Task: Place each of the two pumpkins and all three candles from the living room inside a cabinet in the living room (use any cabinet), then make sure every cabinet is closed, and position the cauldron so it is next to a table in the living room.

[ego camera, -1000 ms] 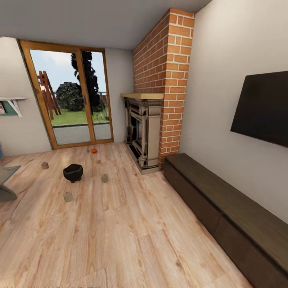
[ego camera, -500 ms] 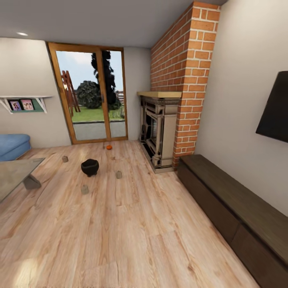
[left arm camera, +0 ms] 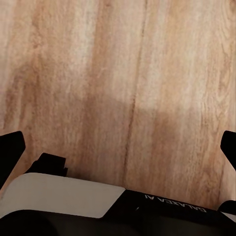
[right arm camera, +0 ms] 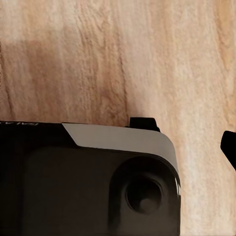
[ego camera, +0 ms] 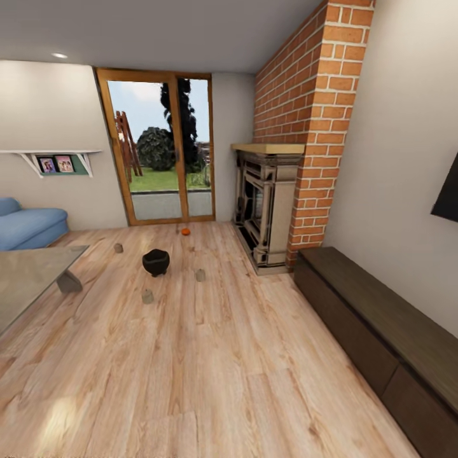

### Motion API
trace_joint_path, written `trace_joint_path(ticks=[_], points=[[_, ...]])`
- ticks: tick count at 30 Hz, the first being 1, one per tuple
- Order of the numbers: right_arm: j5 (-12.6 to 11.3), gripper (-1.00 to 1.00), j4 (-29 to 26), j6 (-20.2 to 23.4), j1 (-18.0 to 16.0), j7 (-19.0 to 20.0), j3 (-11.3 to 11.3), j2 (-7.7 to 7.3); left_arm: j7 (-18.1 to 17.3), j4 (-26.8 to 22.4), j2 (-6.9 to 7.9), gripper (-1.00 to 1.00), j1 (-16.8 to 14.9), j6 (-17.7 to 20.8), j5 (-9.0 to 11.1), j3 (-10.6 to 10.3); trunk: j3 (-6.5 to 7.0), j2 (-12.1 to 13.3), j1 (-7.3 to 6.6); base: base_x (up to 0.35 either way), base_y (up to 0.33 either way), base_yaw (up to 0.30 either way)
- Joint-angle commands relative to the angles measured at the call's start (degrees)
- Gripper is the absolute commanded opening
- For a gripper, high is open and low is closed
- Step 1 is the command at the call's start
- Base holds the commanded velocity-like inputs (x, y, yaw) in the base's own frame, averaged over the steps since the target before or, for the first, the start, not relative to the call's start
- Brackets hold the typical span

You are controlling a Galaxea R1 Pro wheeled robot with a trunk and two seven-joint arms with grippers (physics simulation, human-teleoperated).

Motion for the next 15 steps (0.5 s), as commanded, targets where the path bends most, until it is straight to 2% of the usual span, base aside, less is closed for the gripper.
trace_joint_path(ticks=[1,9,15], points=[[0.0,1.00,0.0,-0.2,0.0,0.0,0.1,-0.01,0.0,0.0,-0.02,1.00,0.0,-0.2,0.2,0.1,-0.06,0.0,0.00,0.000,0.000,0.067],[-0.4,1.00,0.0,-0.5,0.0,0.2,-0.2,0.13,0.0,0.0,0.06,1.00,0.0,-0.2,0.3,0.1,-0.07,0.0,0.00,0.008,0.002,0.021],[-0.4,1.00,0.1,-0.9,-0.1,0.3,-0.1,0.09,0.0,0.0,0.12,1.00,0.0,-0.3,0.3,0.0,-0.07,0.0,0.00,0.183,0.095,0.001]])
